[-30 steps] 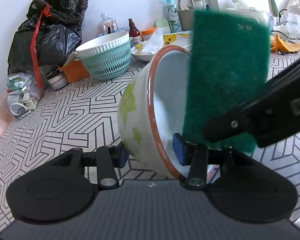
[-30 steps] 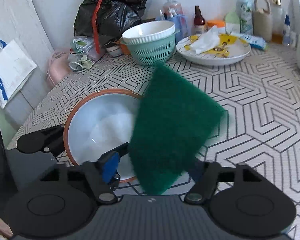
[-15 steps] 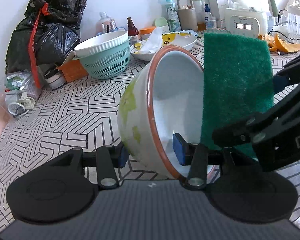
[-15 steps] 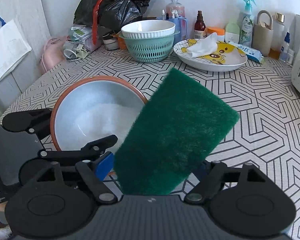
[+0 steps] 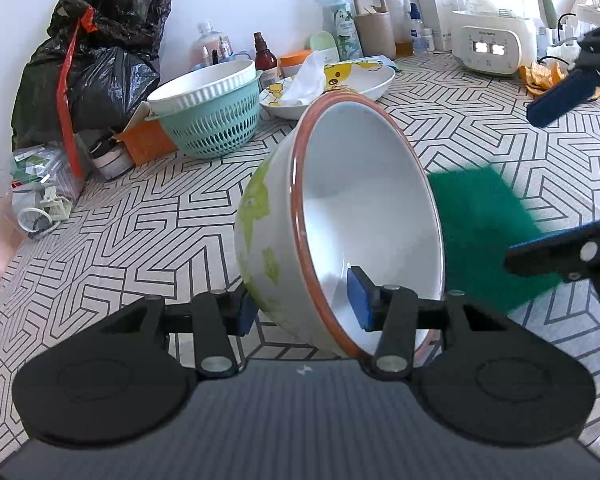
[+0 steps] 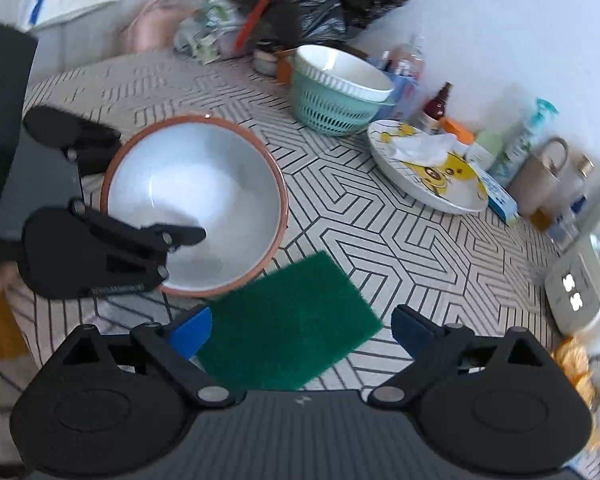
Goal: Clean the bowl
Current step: 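Open the right tool and drop the green pad onto the table, then grasp the green pad again by its edge with the right tool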
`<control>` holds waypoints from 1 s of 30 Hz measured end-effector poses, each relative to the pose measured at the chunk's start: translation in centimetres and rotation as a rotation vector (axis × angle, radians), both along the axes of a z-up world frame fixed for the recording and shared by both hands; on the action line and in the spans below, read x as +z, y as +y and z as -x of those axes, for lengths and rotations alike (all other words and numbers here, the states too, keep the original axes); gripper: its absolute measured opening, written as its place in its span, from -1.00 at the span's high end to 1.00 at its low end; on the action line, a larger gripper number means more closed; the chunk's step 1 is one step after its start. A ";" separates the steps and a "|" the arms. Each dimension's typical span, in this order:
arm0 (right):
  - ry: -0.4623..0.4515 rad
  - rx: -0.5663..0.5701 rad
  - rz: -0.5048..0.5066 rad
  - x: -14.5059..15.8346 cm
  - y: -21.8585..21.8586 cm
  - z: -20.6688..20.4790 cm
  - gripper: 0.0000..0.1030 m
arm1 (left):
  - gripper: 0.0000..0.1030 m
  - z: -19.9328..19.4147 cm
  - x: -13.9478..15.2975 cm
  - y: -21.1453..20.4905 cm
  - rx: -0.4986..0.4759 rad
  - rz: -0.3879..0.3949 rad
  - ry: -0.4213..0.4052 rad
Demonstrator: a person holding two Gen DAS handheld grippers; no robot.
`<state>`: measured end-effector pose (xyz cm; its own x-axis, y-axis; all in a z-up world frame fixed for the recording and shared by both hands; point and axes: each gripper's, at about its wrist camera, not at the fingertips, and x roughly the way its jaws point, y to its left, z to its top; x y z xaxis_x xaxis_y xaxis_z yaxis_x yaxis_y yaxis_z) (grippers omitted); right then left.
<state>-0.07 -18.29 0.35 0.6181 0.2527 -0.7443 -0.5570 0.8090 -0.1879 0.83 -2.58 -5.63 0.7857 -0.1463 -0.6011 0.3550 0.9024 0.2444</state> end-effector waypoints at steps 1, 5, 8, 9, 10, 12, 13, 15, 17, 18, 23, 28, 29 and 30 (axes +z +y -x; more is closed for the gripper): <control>0.003 0.006 0.001 -0.1 -0.2 -0.1 -0.89 | 0.11 0.0 0.0 0.0 -0.001 -0.001 0.000; 0.026 0.025 -0.009 -0.5 -1.6 -0.4 -0.89 | 0.10 0.0 0.0 0.0 -0.007 -0.004 0.000; 0.052 0.077 -0.013 -0.4 -2.3 -0.7 -0.88 | 0.10 -0.1 0.1 0.0 -0.011 -0.007 0.001; 0.064 0.104 -0.017 -0.1 -2.4 -1.0 -0.88 | 0.10 -0.1 0.1 0.0 -0.013 -0.008 0.001; 0.073 0.123 -0.021 0.0 -2.4 -1.3 -0.88 | 0.10 -0.1 0.1 0.0 -0.014 -0.008 0.001; 0.087 0.145 -0.029 0.1 -2.1 -1.9 -0.87 | 0.10 -0.1 0.1 0.0 -0.017 -0.006 0.001; 0.093 0.154 -0.033 0.1 -2.0 -2.2 -0.86 | 0.10 -0.1 0.0 0.2 -0.019 -0.001 0.002; 0.123 0.162 -0.049 -0.4 -1.3 -3.3 -0.82 | 0.10 -0.2 0.0 0.4 -0.021 0.010 0.005; 0.141 0.117 -0.043 -1.0 -0.8 -4.0 -0.68 | 0.10 -0.2 0.0 0.5 -0.025 0.014 0.006; 0.163 0.068 -0.038 -1.4 -0.5 -4.4 -0.68 | 0.10 -0.2 0.0 0.5 -0.029 0.013 0.003; 0.211 0.029 -0.088 -2.7 -0.5 -4.8 -0.63 | 0.10 0.0 -0.1 0.6 -0.039 0.010 -0.008; 0.252 0.009 -0.161 -3.2 -1.8 -5.1 -0.62 | 0.08 -0.1 -0.2 0.7 -0.042 0.017 -0.009; 0.250 0.007 -0.167 -3.3 -1.9 -5.0 -0.60 | 0.07 -0.1 -0.2 0.8 -0.043 0.018 -0.009; 0.246 0.006 -0.173 -3.4 -1.9 -4.8 -0.58 | 0.07 0.0 -0.2 0.8 -0.042 0.019 -0.010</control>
<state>4.76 -20.18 -3.01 0.4225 0.3916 -0.8174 -0.5736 0.8138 0.0934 0.88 -1.81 -5.81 0.7844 -0.1901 -0.5904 0.3901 0.8913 0.2312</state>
